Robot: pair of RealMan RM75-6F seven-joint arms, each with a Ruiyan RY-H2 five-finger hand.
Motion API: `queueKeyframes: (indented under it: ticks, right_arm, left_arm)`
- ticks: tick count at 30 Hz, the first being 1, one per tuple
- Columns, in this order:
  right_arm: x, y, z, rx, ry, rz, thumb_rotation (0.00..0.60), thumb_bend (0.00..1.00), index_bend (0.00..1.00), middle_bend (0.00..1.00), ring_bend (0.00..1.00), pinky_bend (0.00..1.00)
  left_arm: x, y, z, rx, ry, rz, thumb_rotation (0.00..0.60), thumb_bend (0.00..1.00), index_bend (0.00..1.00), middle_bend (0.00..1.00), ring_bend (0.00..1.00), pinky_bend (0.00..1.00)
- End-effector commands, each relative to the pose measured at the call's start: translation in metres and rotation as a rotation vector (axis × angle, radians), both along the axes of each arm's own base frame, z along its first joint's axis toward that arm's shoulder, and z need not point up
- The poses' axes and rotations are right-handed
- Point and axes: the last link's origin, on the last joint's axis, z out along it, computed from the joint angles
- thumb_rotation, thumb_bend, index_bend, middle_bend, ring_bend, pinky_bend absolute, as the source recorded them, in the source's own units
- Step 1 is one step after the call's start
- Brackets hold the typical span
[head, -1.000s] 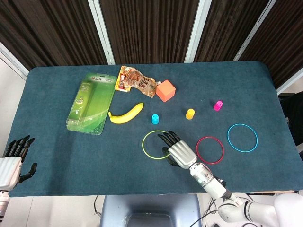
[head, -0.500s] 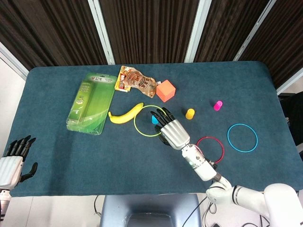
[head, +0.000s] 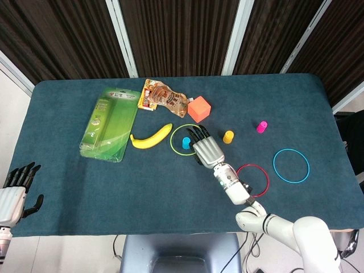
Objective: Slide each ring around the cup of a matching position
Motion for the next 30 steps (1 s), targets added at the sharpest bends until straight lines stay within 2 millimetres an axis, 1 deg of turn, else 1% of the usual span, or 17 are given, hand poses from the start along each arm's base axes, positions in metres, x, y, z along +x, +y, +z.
queueKeyframes:
  ticks: [1, 2, 5, 7, 9, 12, 15, 18, 21, 22, 25, 26, 28, 30]
  right_arm:
    - [-0.003, 0.002, 0.0, 0.008, -0.014, -0.006, 0.6, 0.52, 0.48, 0.15, 0.0, 0.0]
    - [-0.005, 0.002, 0.001, 0.009, -0.017, -0.009, 0.6, 0.5, 0.4, 0.13, 0.0, 0.0]
    - [-0.009, 0.007, 0.007, 0.022, -0.03, -0.016, 0.6, 0.44, 0.29, 0.09, 0.0, 0.0]
    - [-0.013, 0.012, 0.013, 0.022, -0.03, -0.009, 0.6, 0.42, 0.26, 0.08, 0.0, 0.0]
    - [-0.017, 0.016, 0.02, 0.018, -0.026, -0.008, 0.6, 0.4, 0.24, 0.06, 0.0, 0.0]
    - [-0.025, 0.032, 0.032, 0.044, -0.066, -0.025, 0.6, 0.39, 0.24, 0.05, 0.0, 0.0]
    - [-0.04, 0.069, 0.053, 0.11, -0.109, -0.019, 0.6, 0.39, 0.28, 0.05, 0.0, 0.0]
    - [-0.058, 0.097, 0.067, 0.132, -0.047, 0.016, 0.6, 0.39, 0.38, 0.05, 0.0, 0.0]
    - [-0.079, 0.13, 0.081, 0.137, 0.024, 0.036, 0.6, 0.39, 0.45, 0.05, 0.0, 0.0]
    - [-0.085, 0.137, 0.084, 0.134, 0.036, 0.034, 0.6, 0.39, 0.47, 0.04, 0.0, 0.0]
    - [-0.107, 0.157, 0.093, 0.122, 0.071, 0.011, 0.6, 0.39, 0.52, 0.04, 0.0, 0.0]
    - [-0.113, 0.161, 0.095, 0.117, 0.081, 0.004, 0.6, 0.39, 0.53, 0.04, 0.0, 0.0]
    - [-0.127, 0.165, 0.099, 0.104, 0.104, -0.014, 0.6, 0.39, 0.55, 0.04, 0.0, 0.0]
    - [-0.14, 0.165, 0.102, 0.092, 0.119, -0.046, 0.6, 0.39, 0.58, 0.04, 0.0, 0.0]
  left_arm:
    - [0.001, -0.001, -0.001, -0.001, -0.001, -0.003, 0.6, 0.44, 0.0, 0.0, 0.0, 0.01]
    - [0.001, -0.001, -0.001, 0.0, -0.001, -0.003, 0.6, 0.44, 0.0, 0.0, 0.0, 0.01]
    - [0.001, -0.001, -0.001, 0.001, 0.001, -0.002, 0.6, 0.44, 0.0, 0.0, 0.0, 0.01]
    - [0.001, -0.001, -0.002, -0.003, 0.002, -0.002, 0.6, 0.44, 0.0, 0.0, 0.0, 0.01]
    - [0.001, -0.001, -0.002, -0.006, 0.005, -0.002, 0.6, 0.44, 0.0, 0.0, 0.0, 0.01]
    - [0.003, -0.002, -0.004, -0.012, 0.006, -0.008, 0.6, 0.44, 0.0, 0.0, 0.0, 0.01]
    - [0.005, -0.003, -0.004, -0.008, 0.008, -0.016, 0.6, 0.44, 0.0, 0.0, 0.0, 0.01]
    - [0.005, -0.003, -0.006, -0.016, 0.011, -0.018, 0.6, 0.44, 0.0, 0.0, 0.0, 0.01]
    - [0.006, -0.003, -0.009, -0.028, 0.016, -0.02, 0.6, 0.44, 0.0, 0.0, 0.0, 0.01]
    - [0.006, -0.003, -0.009, -0.03, 0.017, -0.022, 0.6, 0.44, 0.0, 0.0, 0.0, 0.01]
    - [0.008, -0.004, -0.01, -0.031, 0.018, -0.03, 0.6, 0.44, 0.0, 0.0, 0.0, 0.01]
    - [0.008, -0.004, -0.011, -0.032, 0.018, -0.031, 0.6, 0.44, 0.0, 0.0, 0.0, 0.01]
    - [0.009, -0.005, -0.012, -0.036, 0.018, -0.033, 0.6, 0.44, 0.0, 0.0, 0.0, 0.01]
    - [0.009, -0.005, -0.013, -0.04, 0.02, -0.036, 0.6, 0.44, 0.0, 0.0, 0.0, 0.01]
